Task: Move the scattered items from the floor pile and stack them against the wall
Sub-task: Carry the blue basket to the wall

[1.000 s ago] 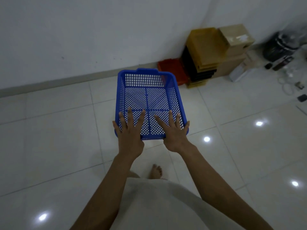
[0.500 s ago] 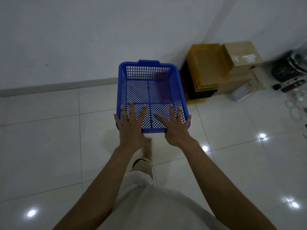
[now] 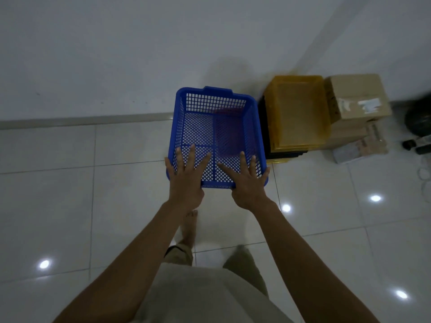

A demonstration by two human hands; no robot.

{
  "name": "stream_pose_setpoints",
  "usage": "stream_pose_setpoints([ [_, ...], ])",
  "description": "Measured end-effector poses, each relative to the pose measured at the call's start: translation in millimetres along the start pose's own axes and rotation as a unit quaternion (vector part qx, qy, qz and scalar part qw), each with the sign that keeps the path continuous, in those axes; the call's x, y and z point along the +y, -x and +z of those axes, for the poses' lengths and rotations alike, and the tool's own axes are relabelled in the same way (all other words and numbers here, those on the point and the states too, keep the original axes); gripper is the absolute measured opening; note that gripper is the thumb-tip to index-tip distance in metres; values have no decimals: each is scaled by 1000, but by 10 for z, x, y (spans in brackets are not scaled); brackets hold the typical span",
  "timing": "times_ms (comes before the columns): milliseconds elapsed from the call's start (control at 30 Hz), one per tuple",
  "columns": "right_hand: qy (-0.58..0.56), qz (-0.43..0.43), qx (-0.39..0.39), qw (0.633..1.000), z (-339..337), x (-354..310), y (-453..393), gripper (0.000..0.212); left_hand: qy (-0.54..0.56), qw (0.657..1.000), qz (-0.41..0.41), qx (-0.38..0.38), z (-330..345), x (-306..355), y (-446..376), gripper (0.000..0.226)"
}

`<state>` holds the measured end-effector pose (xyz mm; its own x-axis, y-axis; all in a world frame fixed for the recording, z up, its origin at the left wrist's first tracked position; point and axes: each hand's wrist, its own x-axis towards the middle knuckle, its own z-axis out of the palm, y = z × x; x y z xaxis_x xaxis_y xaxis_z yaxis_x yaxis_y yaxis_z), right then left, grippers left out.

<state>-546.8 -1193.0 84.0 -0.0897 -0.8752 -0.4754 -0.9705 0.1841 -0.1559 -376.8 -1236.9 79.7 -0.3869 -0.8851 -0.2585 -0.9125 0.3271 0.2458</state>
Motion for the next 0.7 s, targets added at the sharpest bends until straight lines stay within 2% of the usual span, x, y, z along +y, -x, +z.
stream_pose_setpoints([
  [233,2,-52,-30,998,-33,729,-168,79,3,999,-48,-1,289,608,-203,92],
  [433,21,-110,-13,994,3,1475,-309,80,20,995,-79,62,696,1268,-271,84],
  [500,36,-114,-6,993,97,1670,-435,80,11,995,-79,62,904,1380,-384,81],
  [567,45,-115,8,992,266,1818,-583,79,0,995,-81,58,1100,1429,-516,77],
  [700,47,-104,19,993,766,2029,-998,74,-65,996,-58,2,1587,1368,-888,68],
])
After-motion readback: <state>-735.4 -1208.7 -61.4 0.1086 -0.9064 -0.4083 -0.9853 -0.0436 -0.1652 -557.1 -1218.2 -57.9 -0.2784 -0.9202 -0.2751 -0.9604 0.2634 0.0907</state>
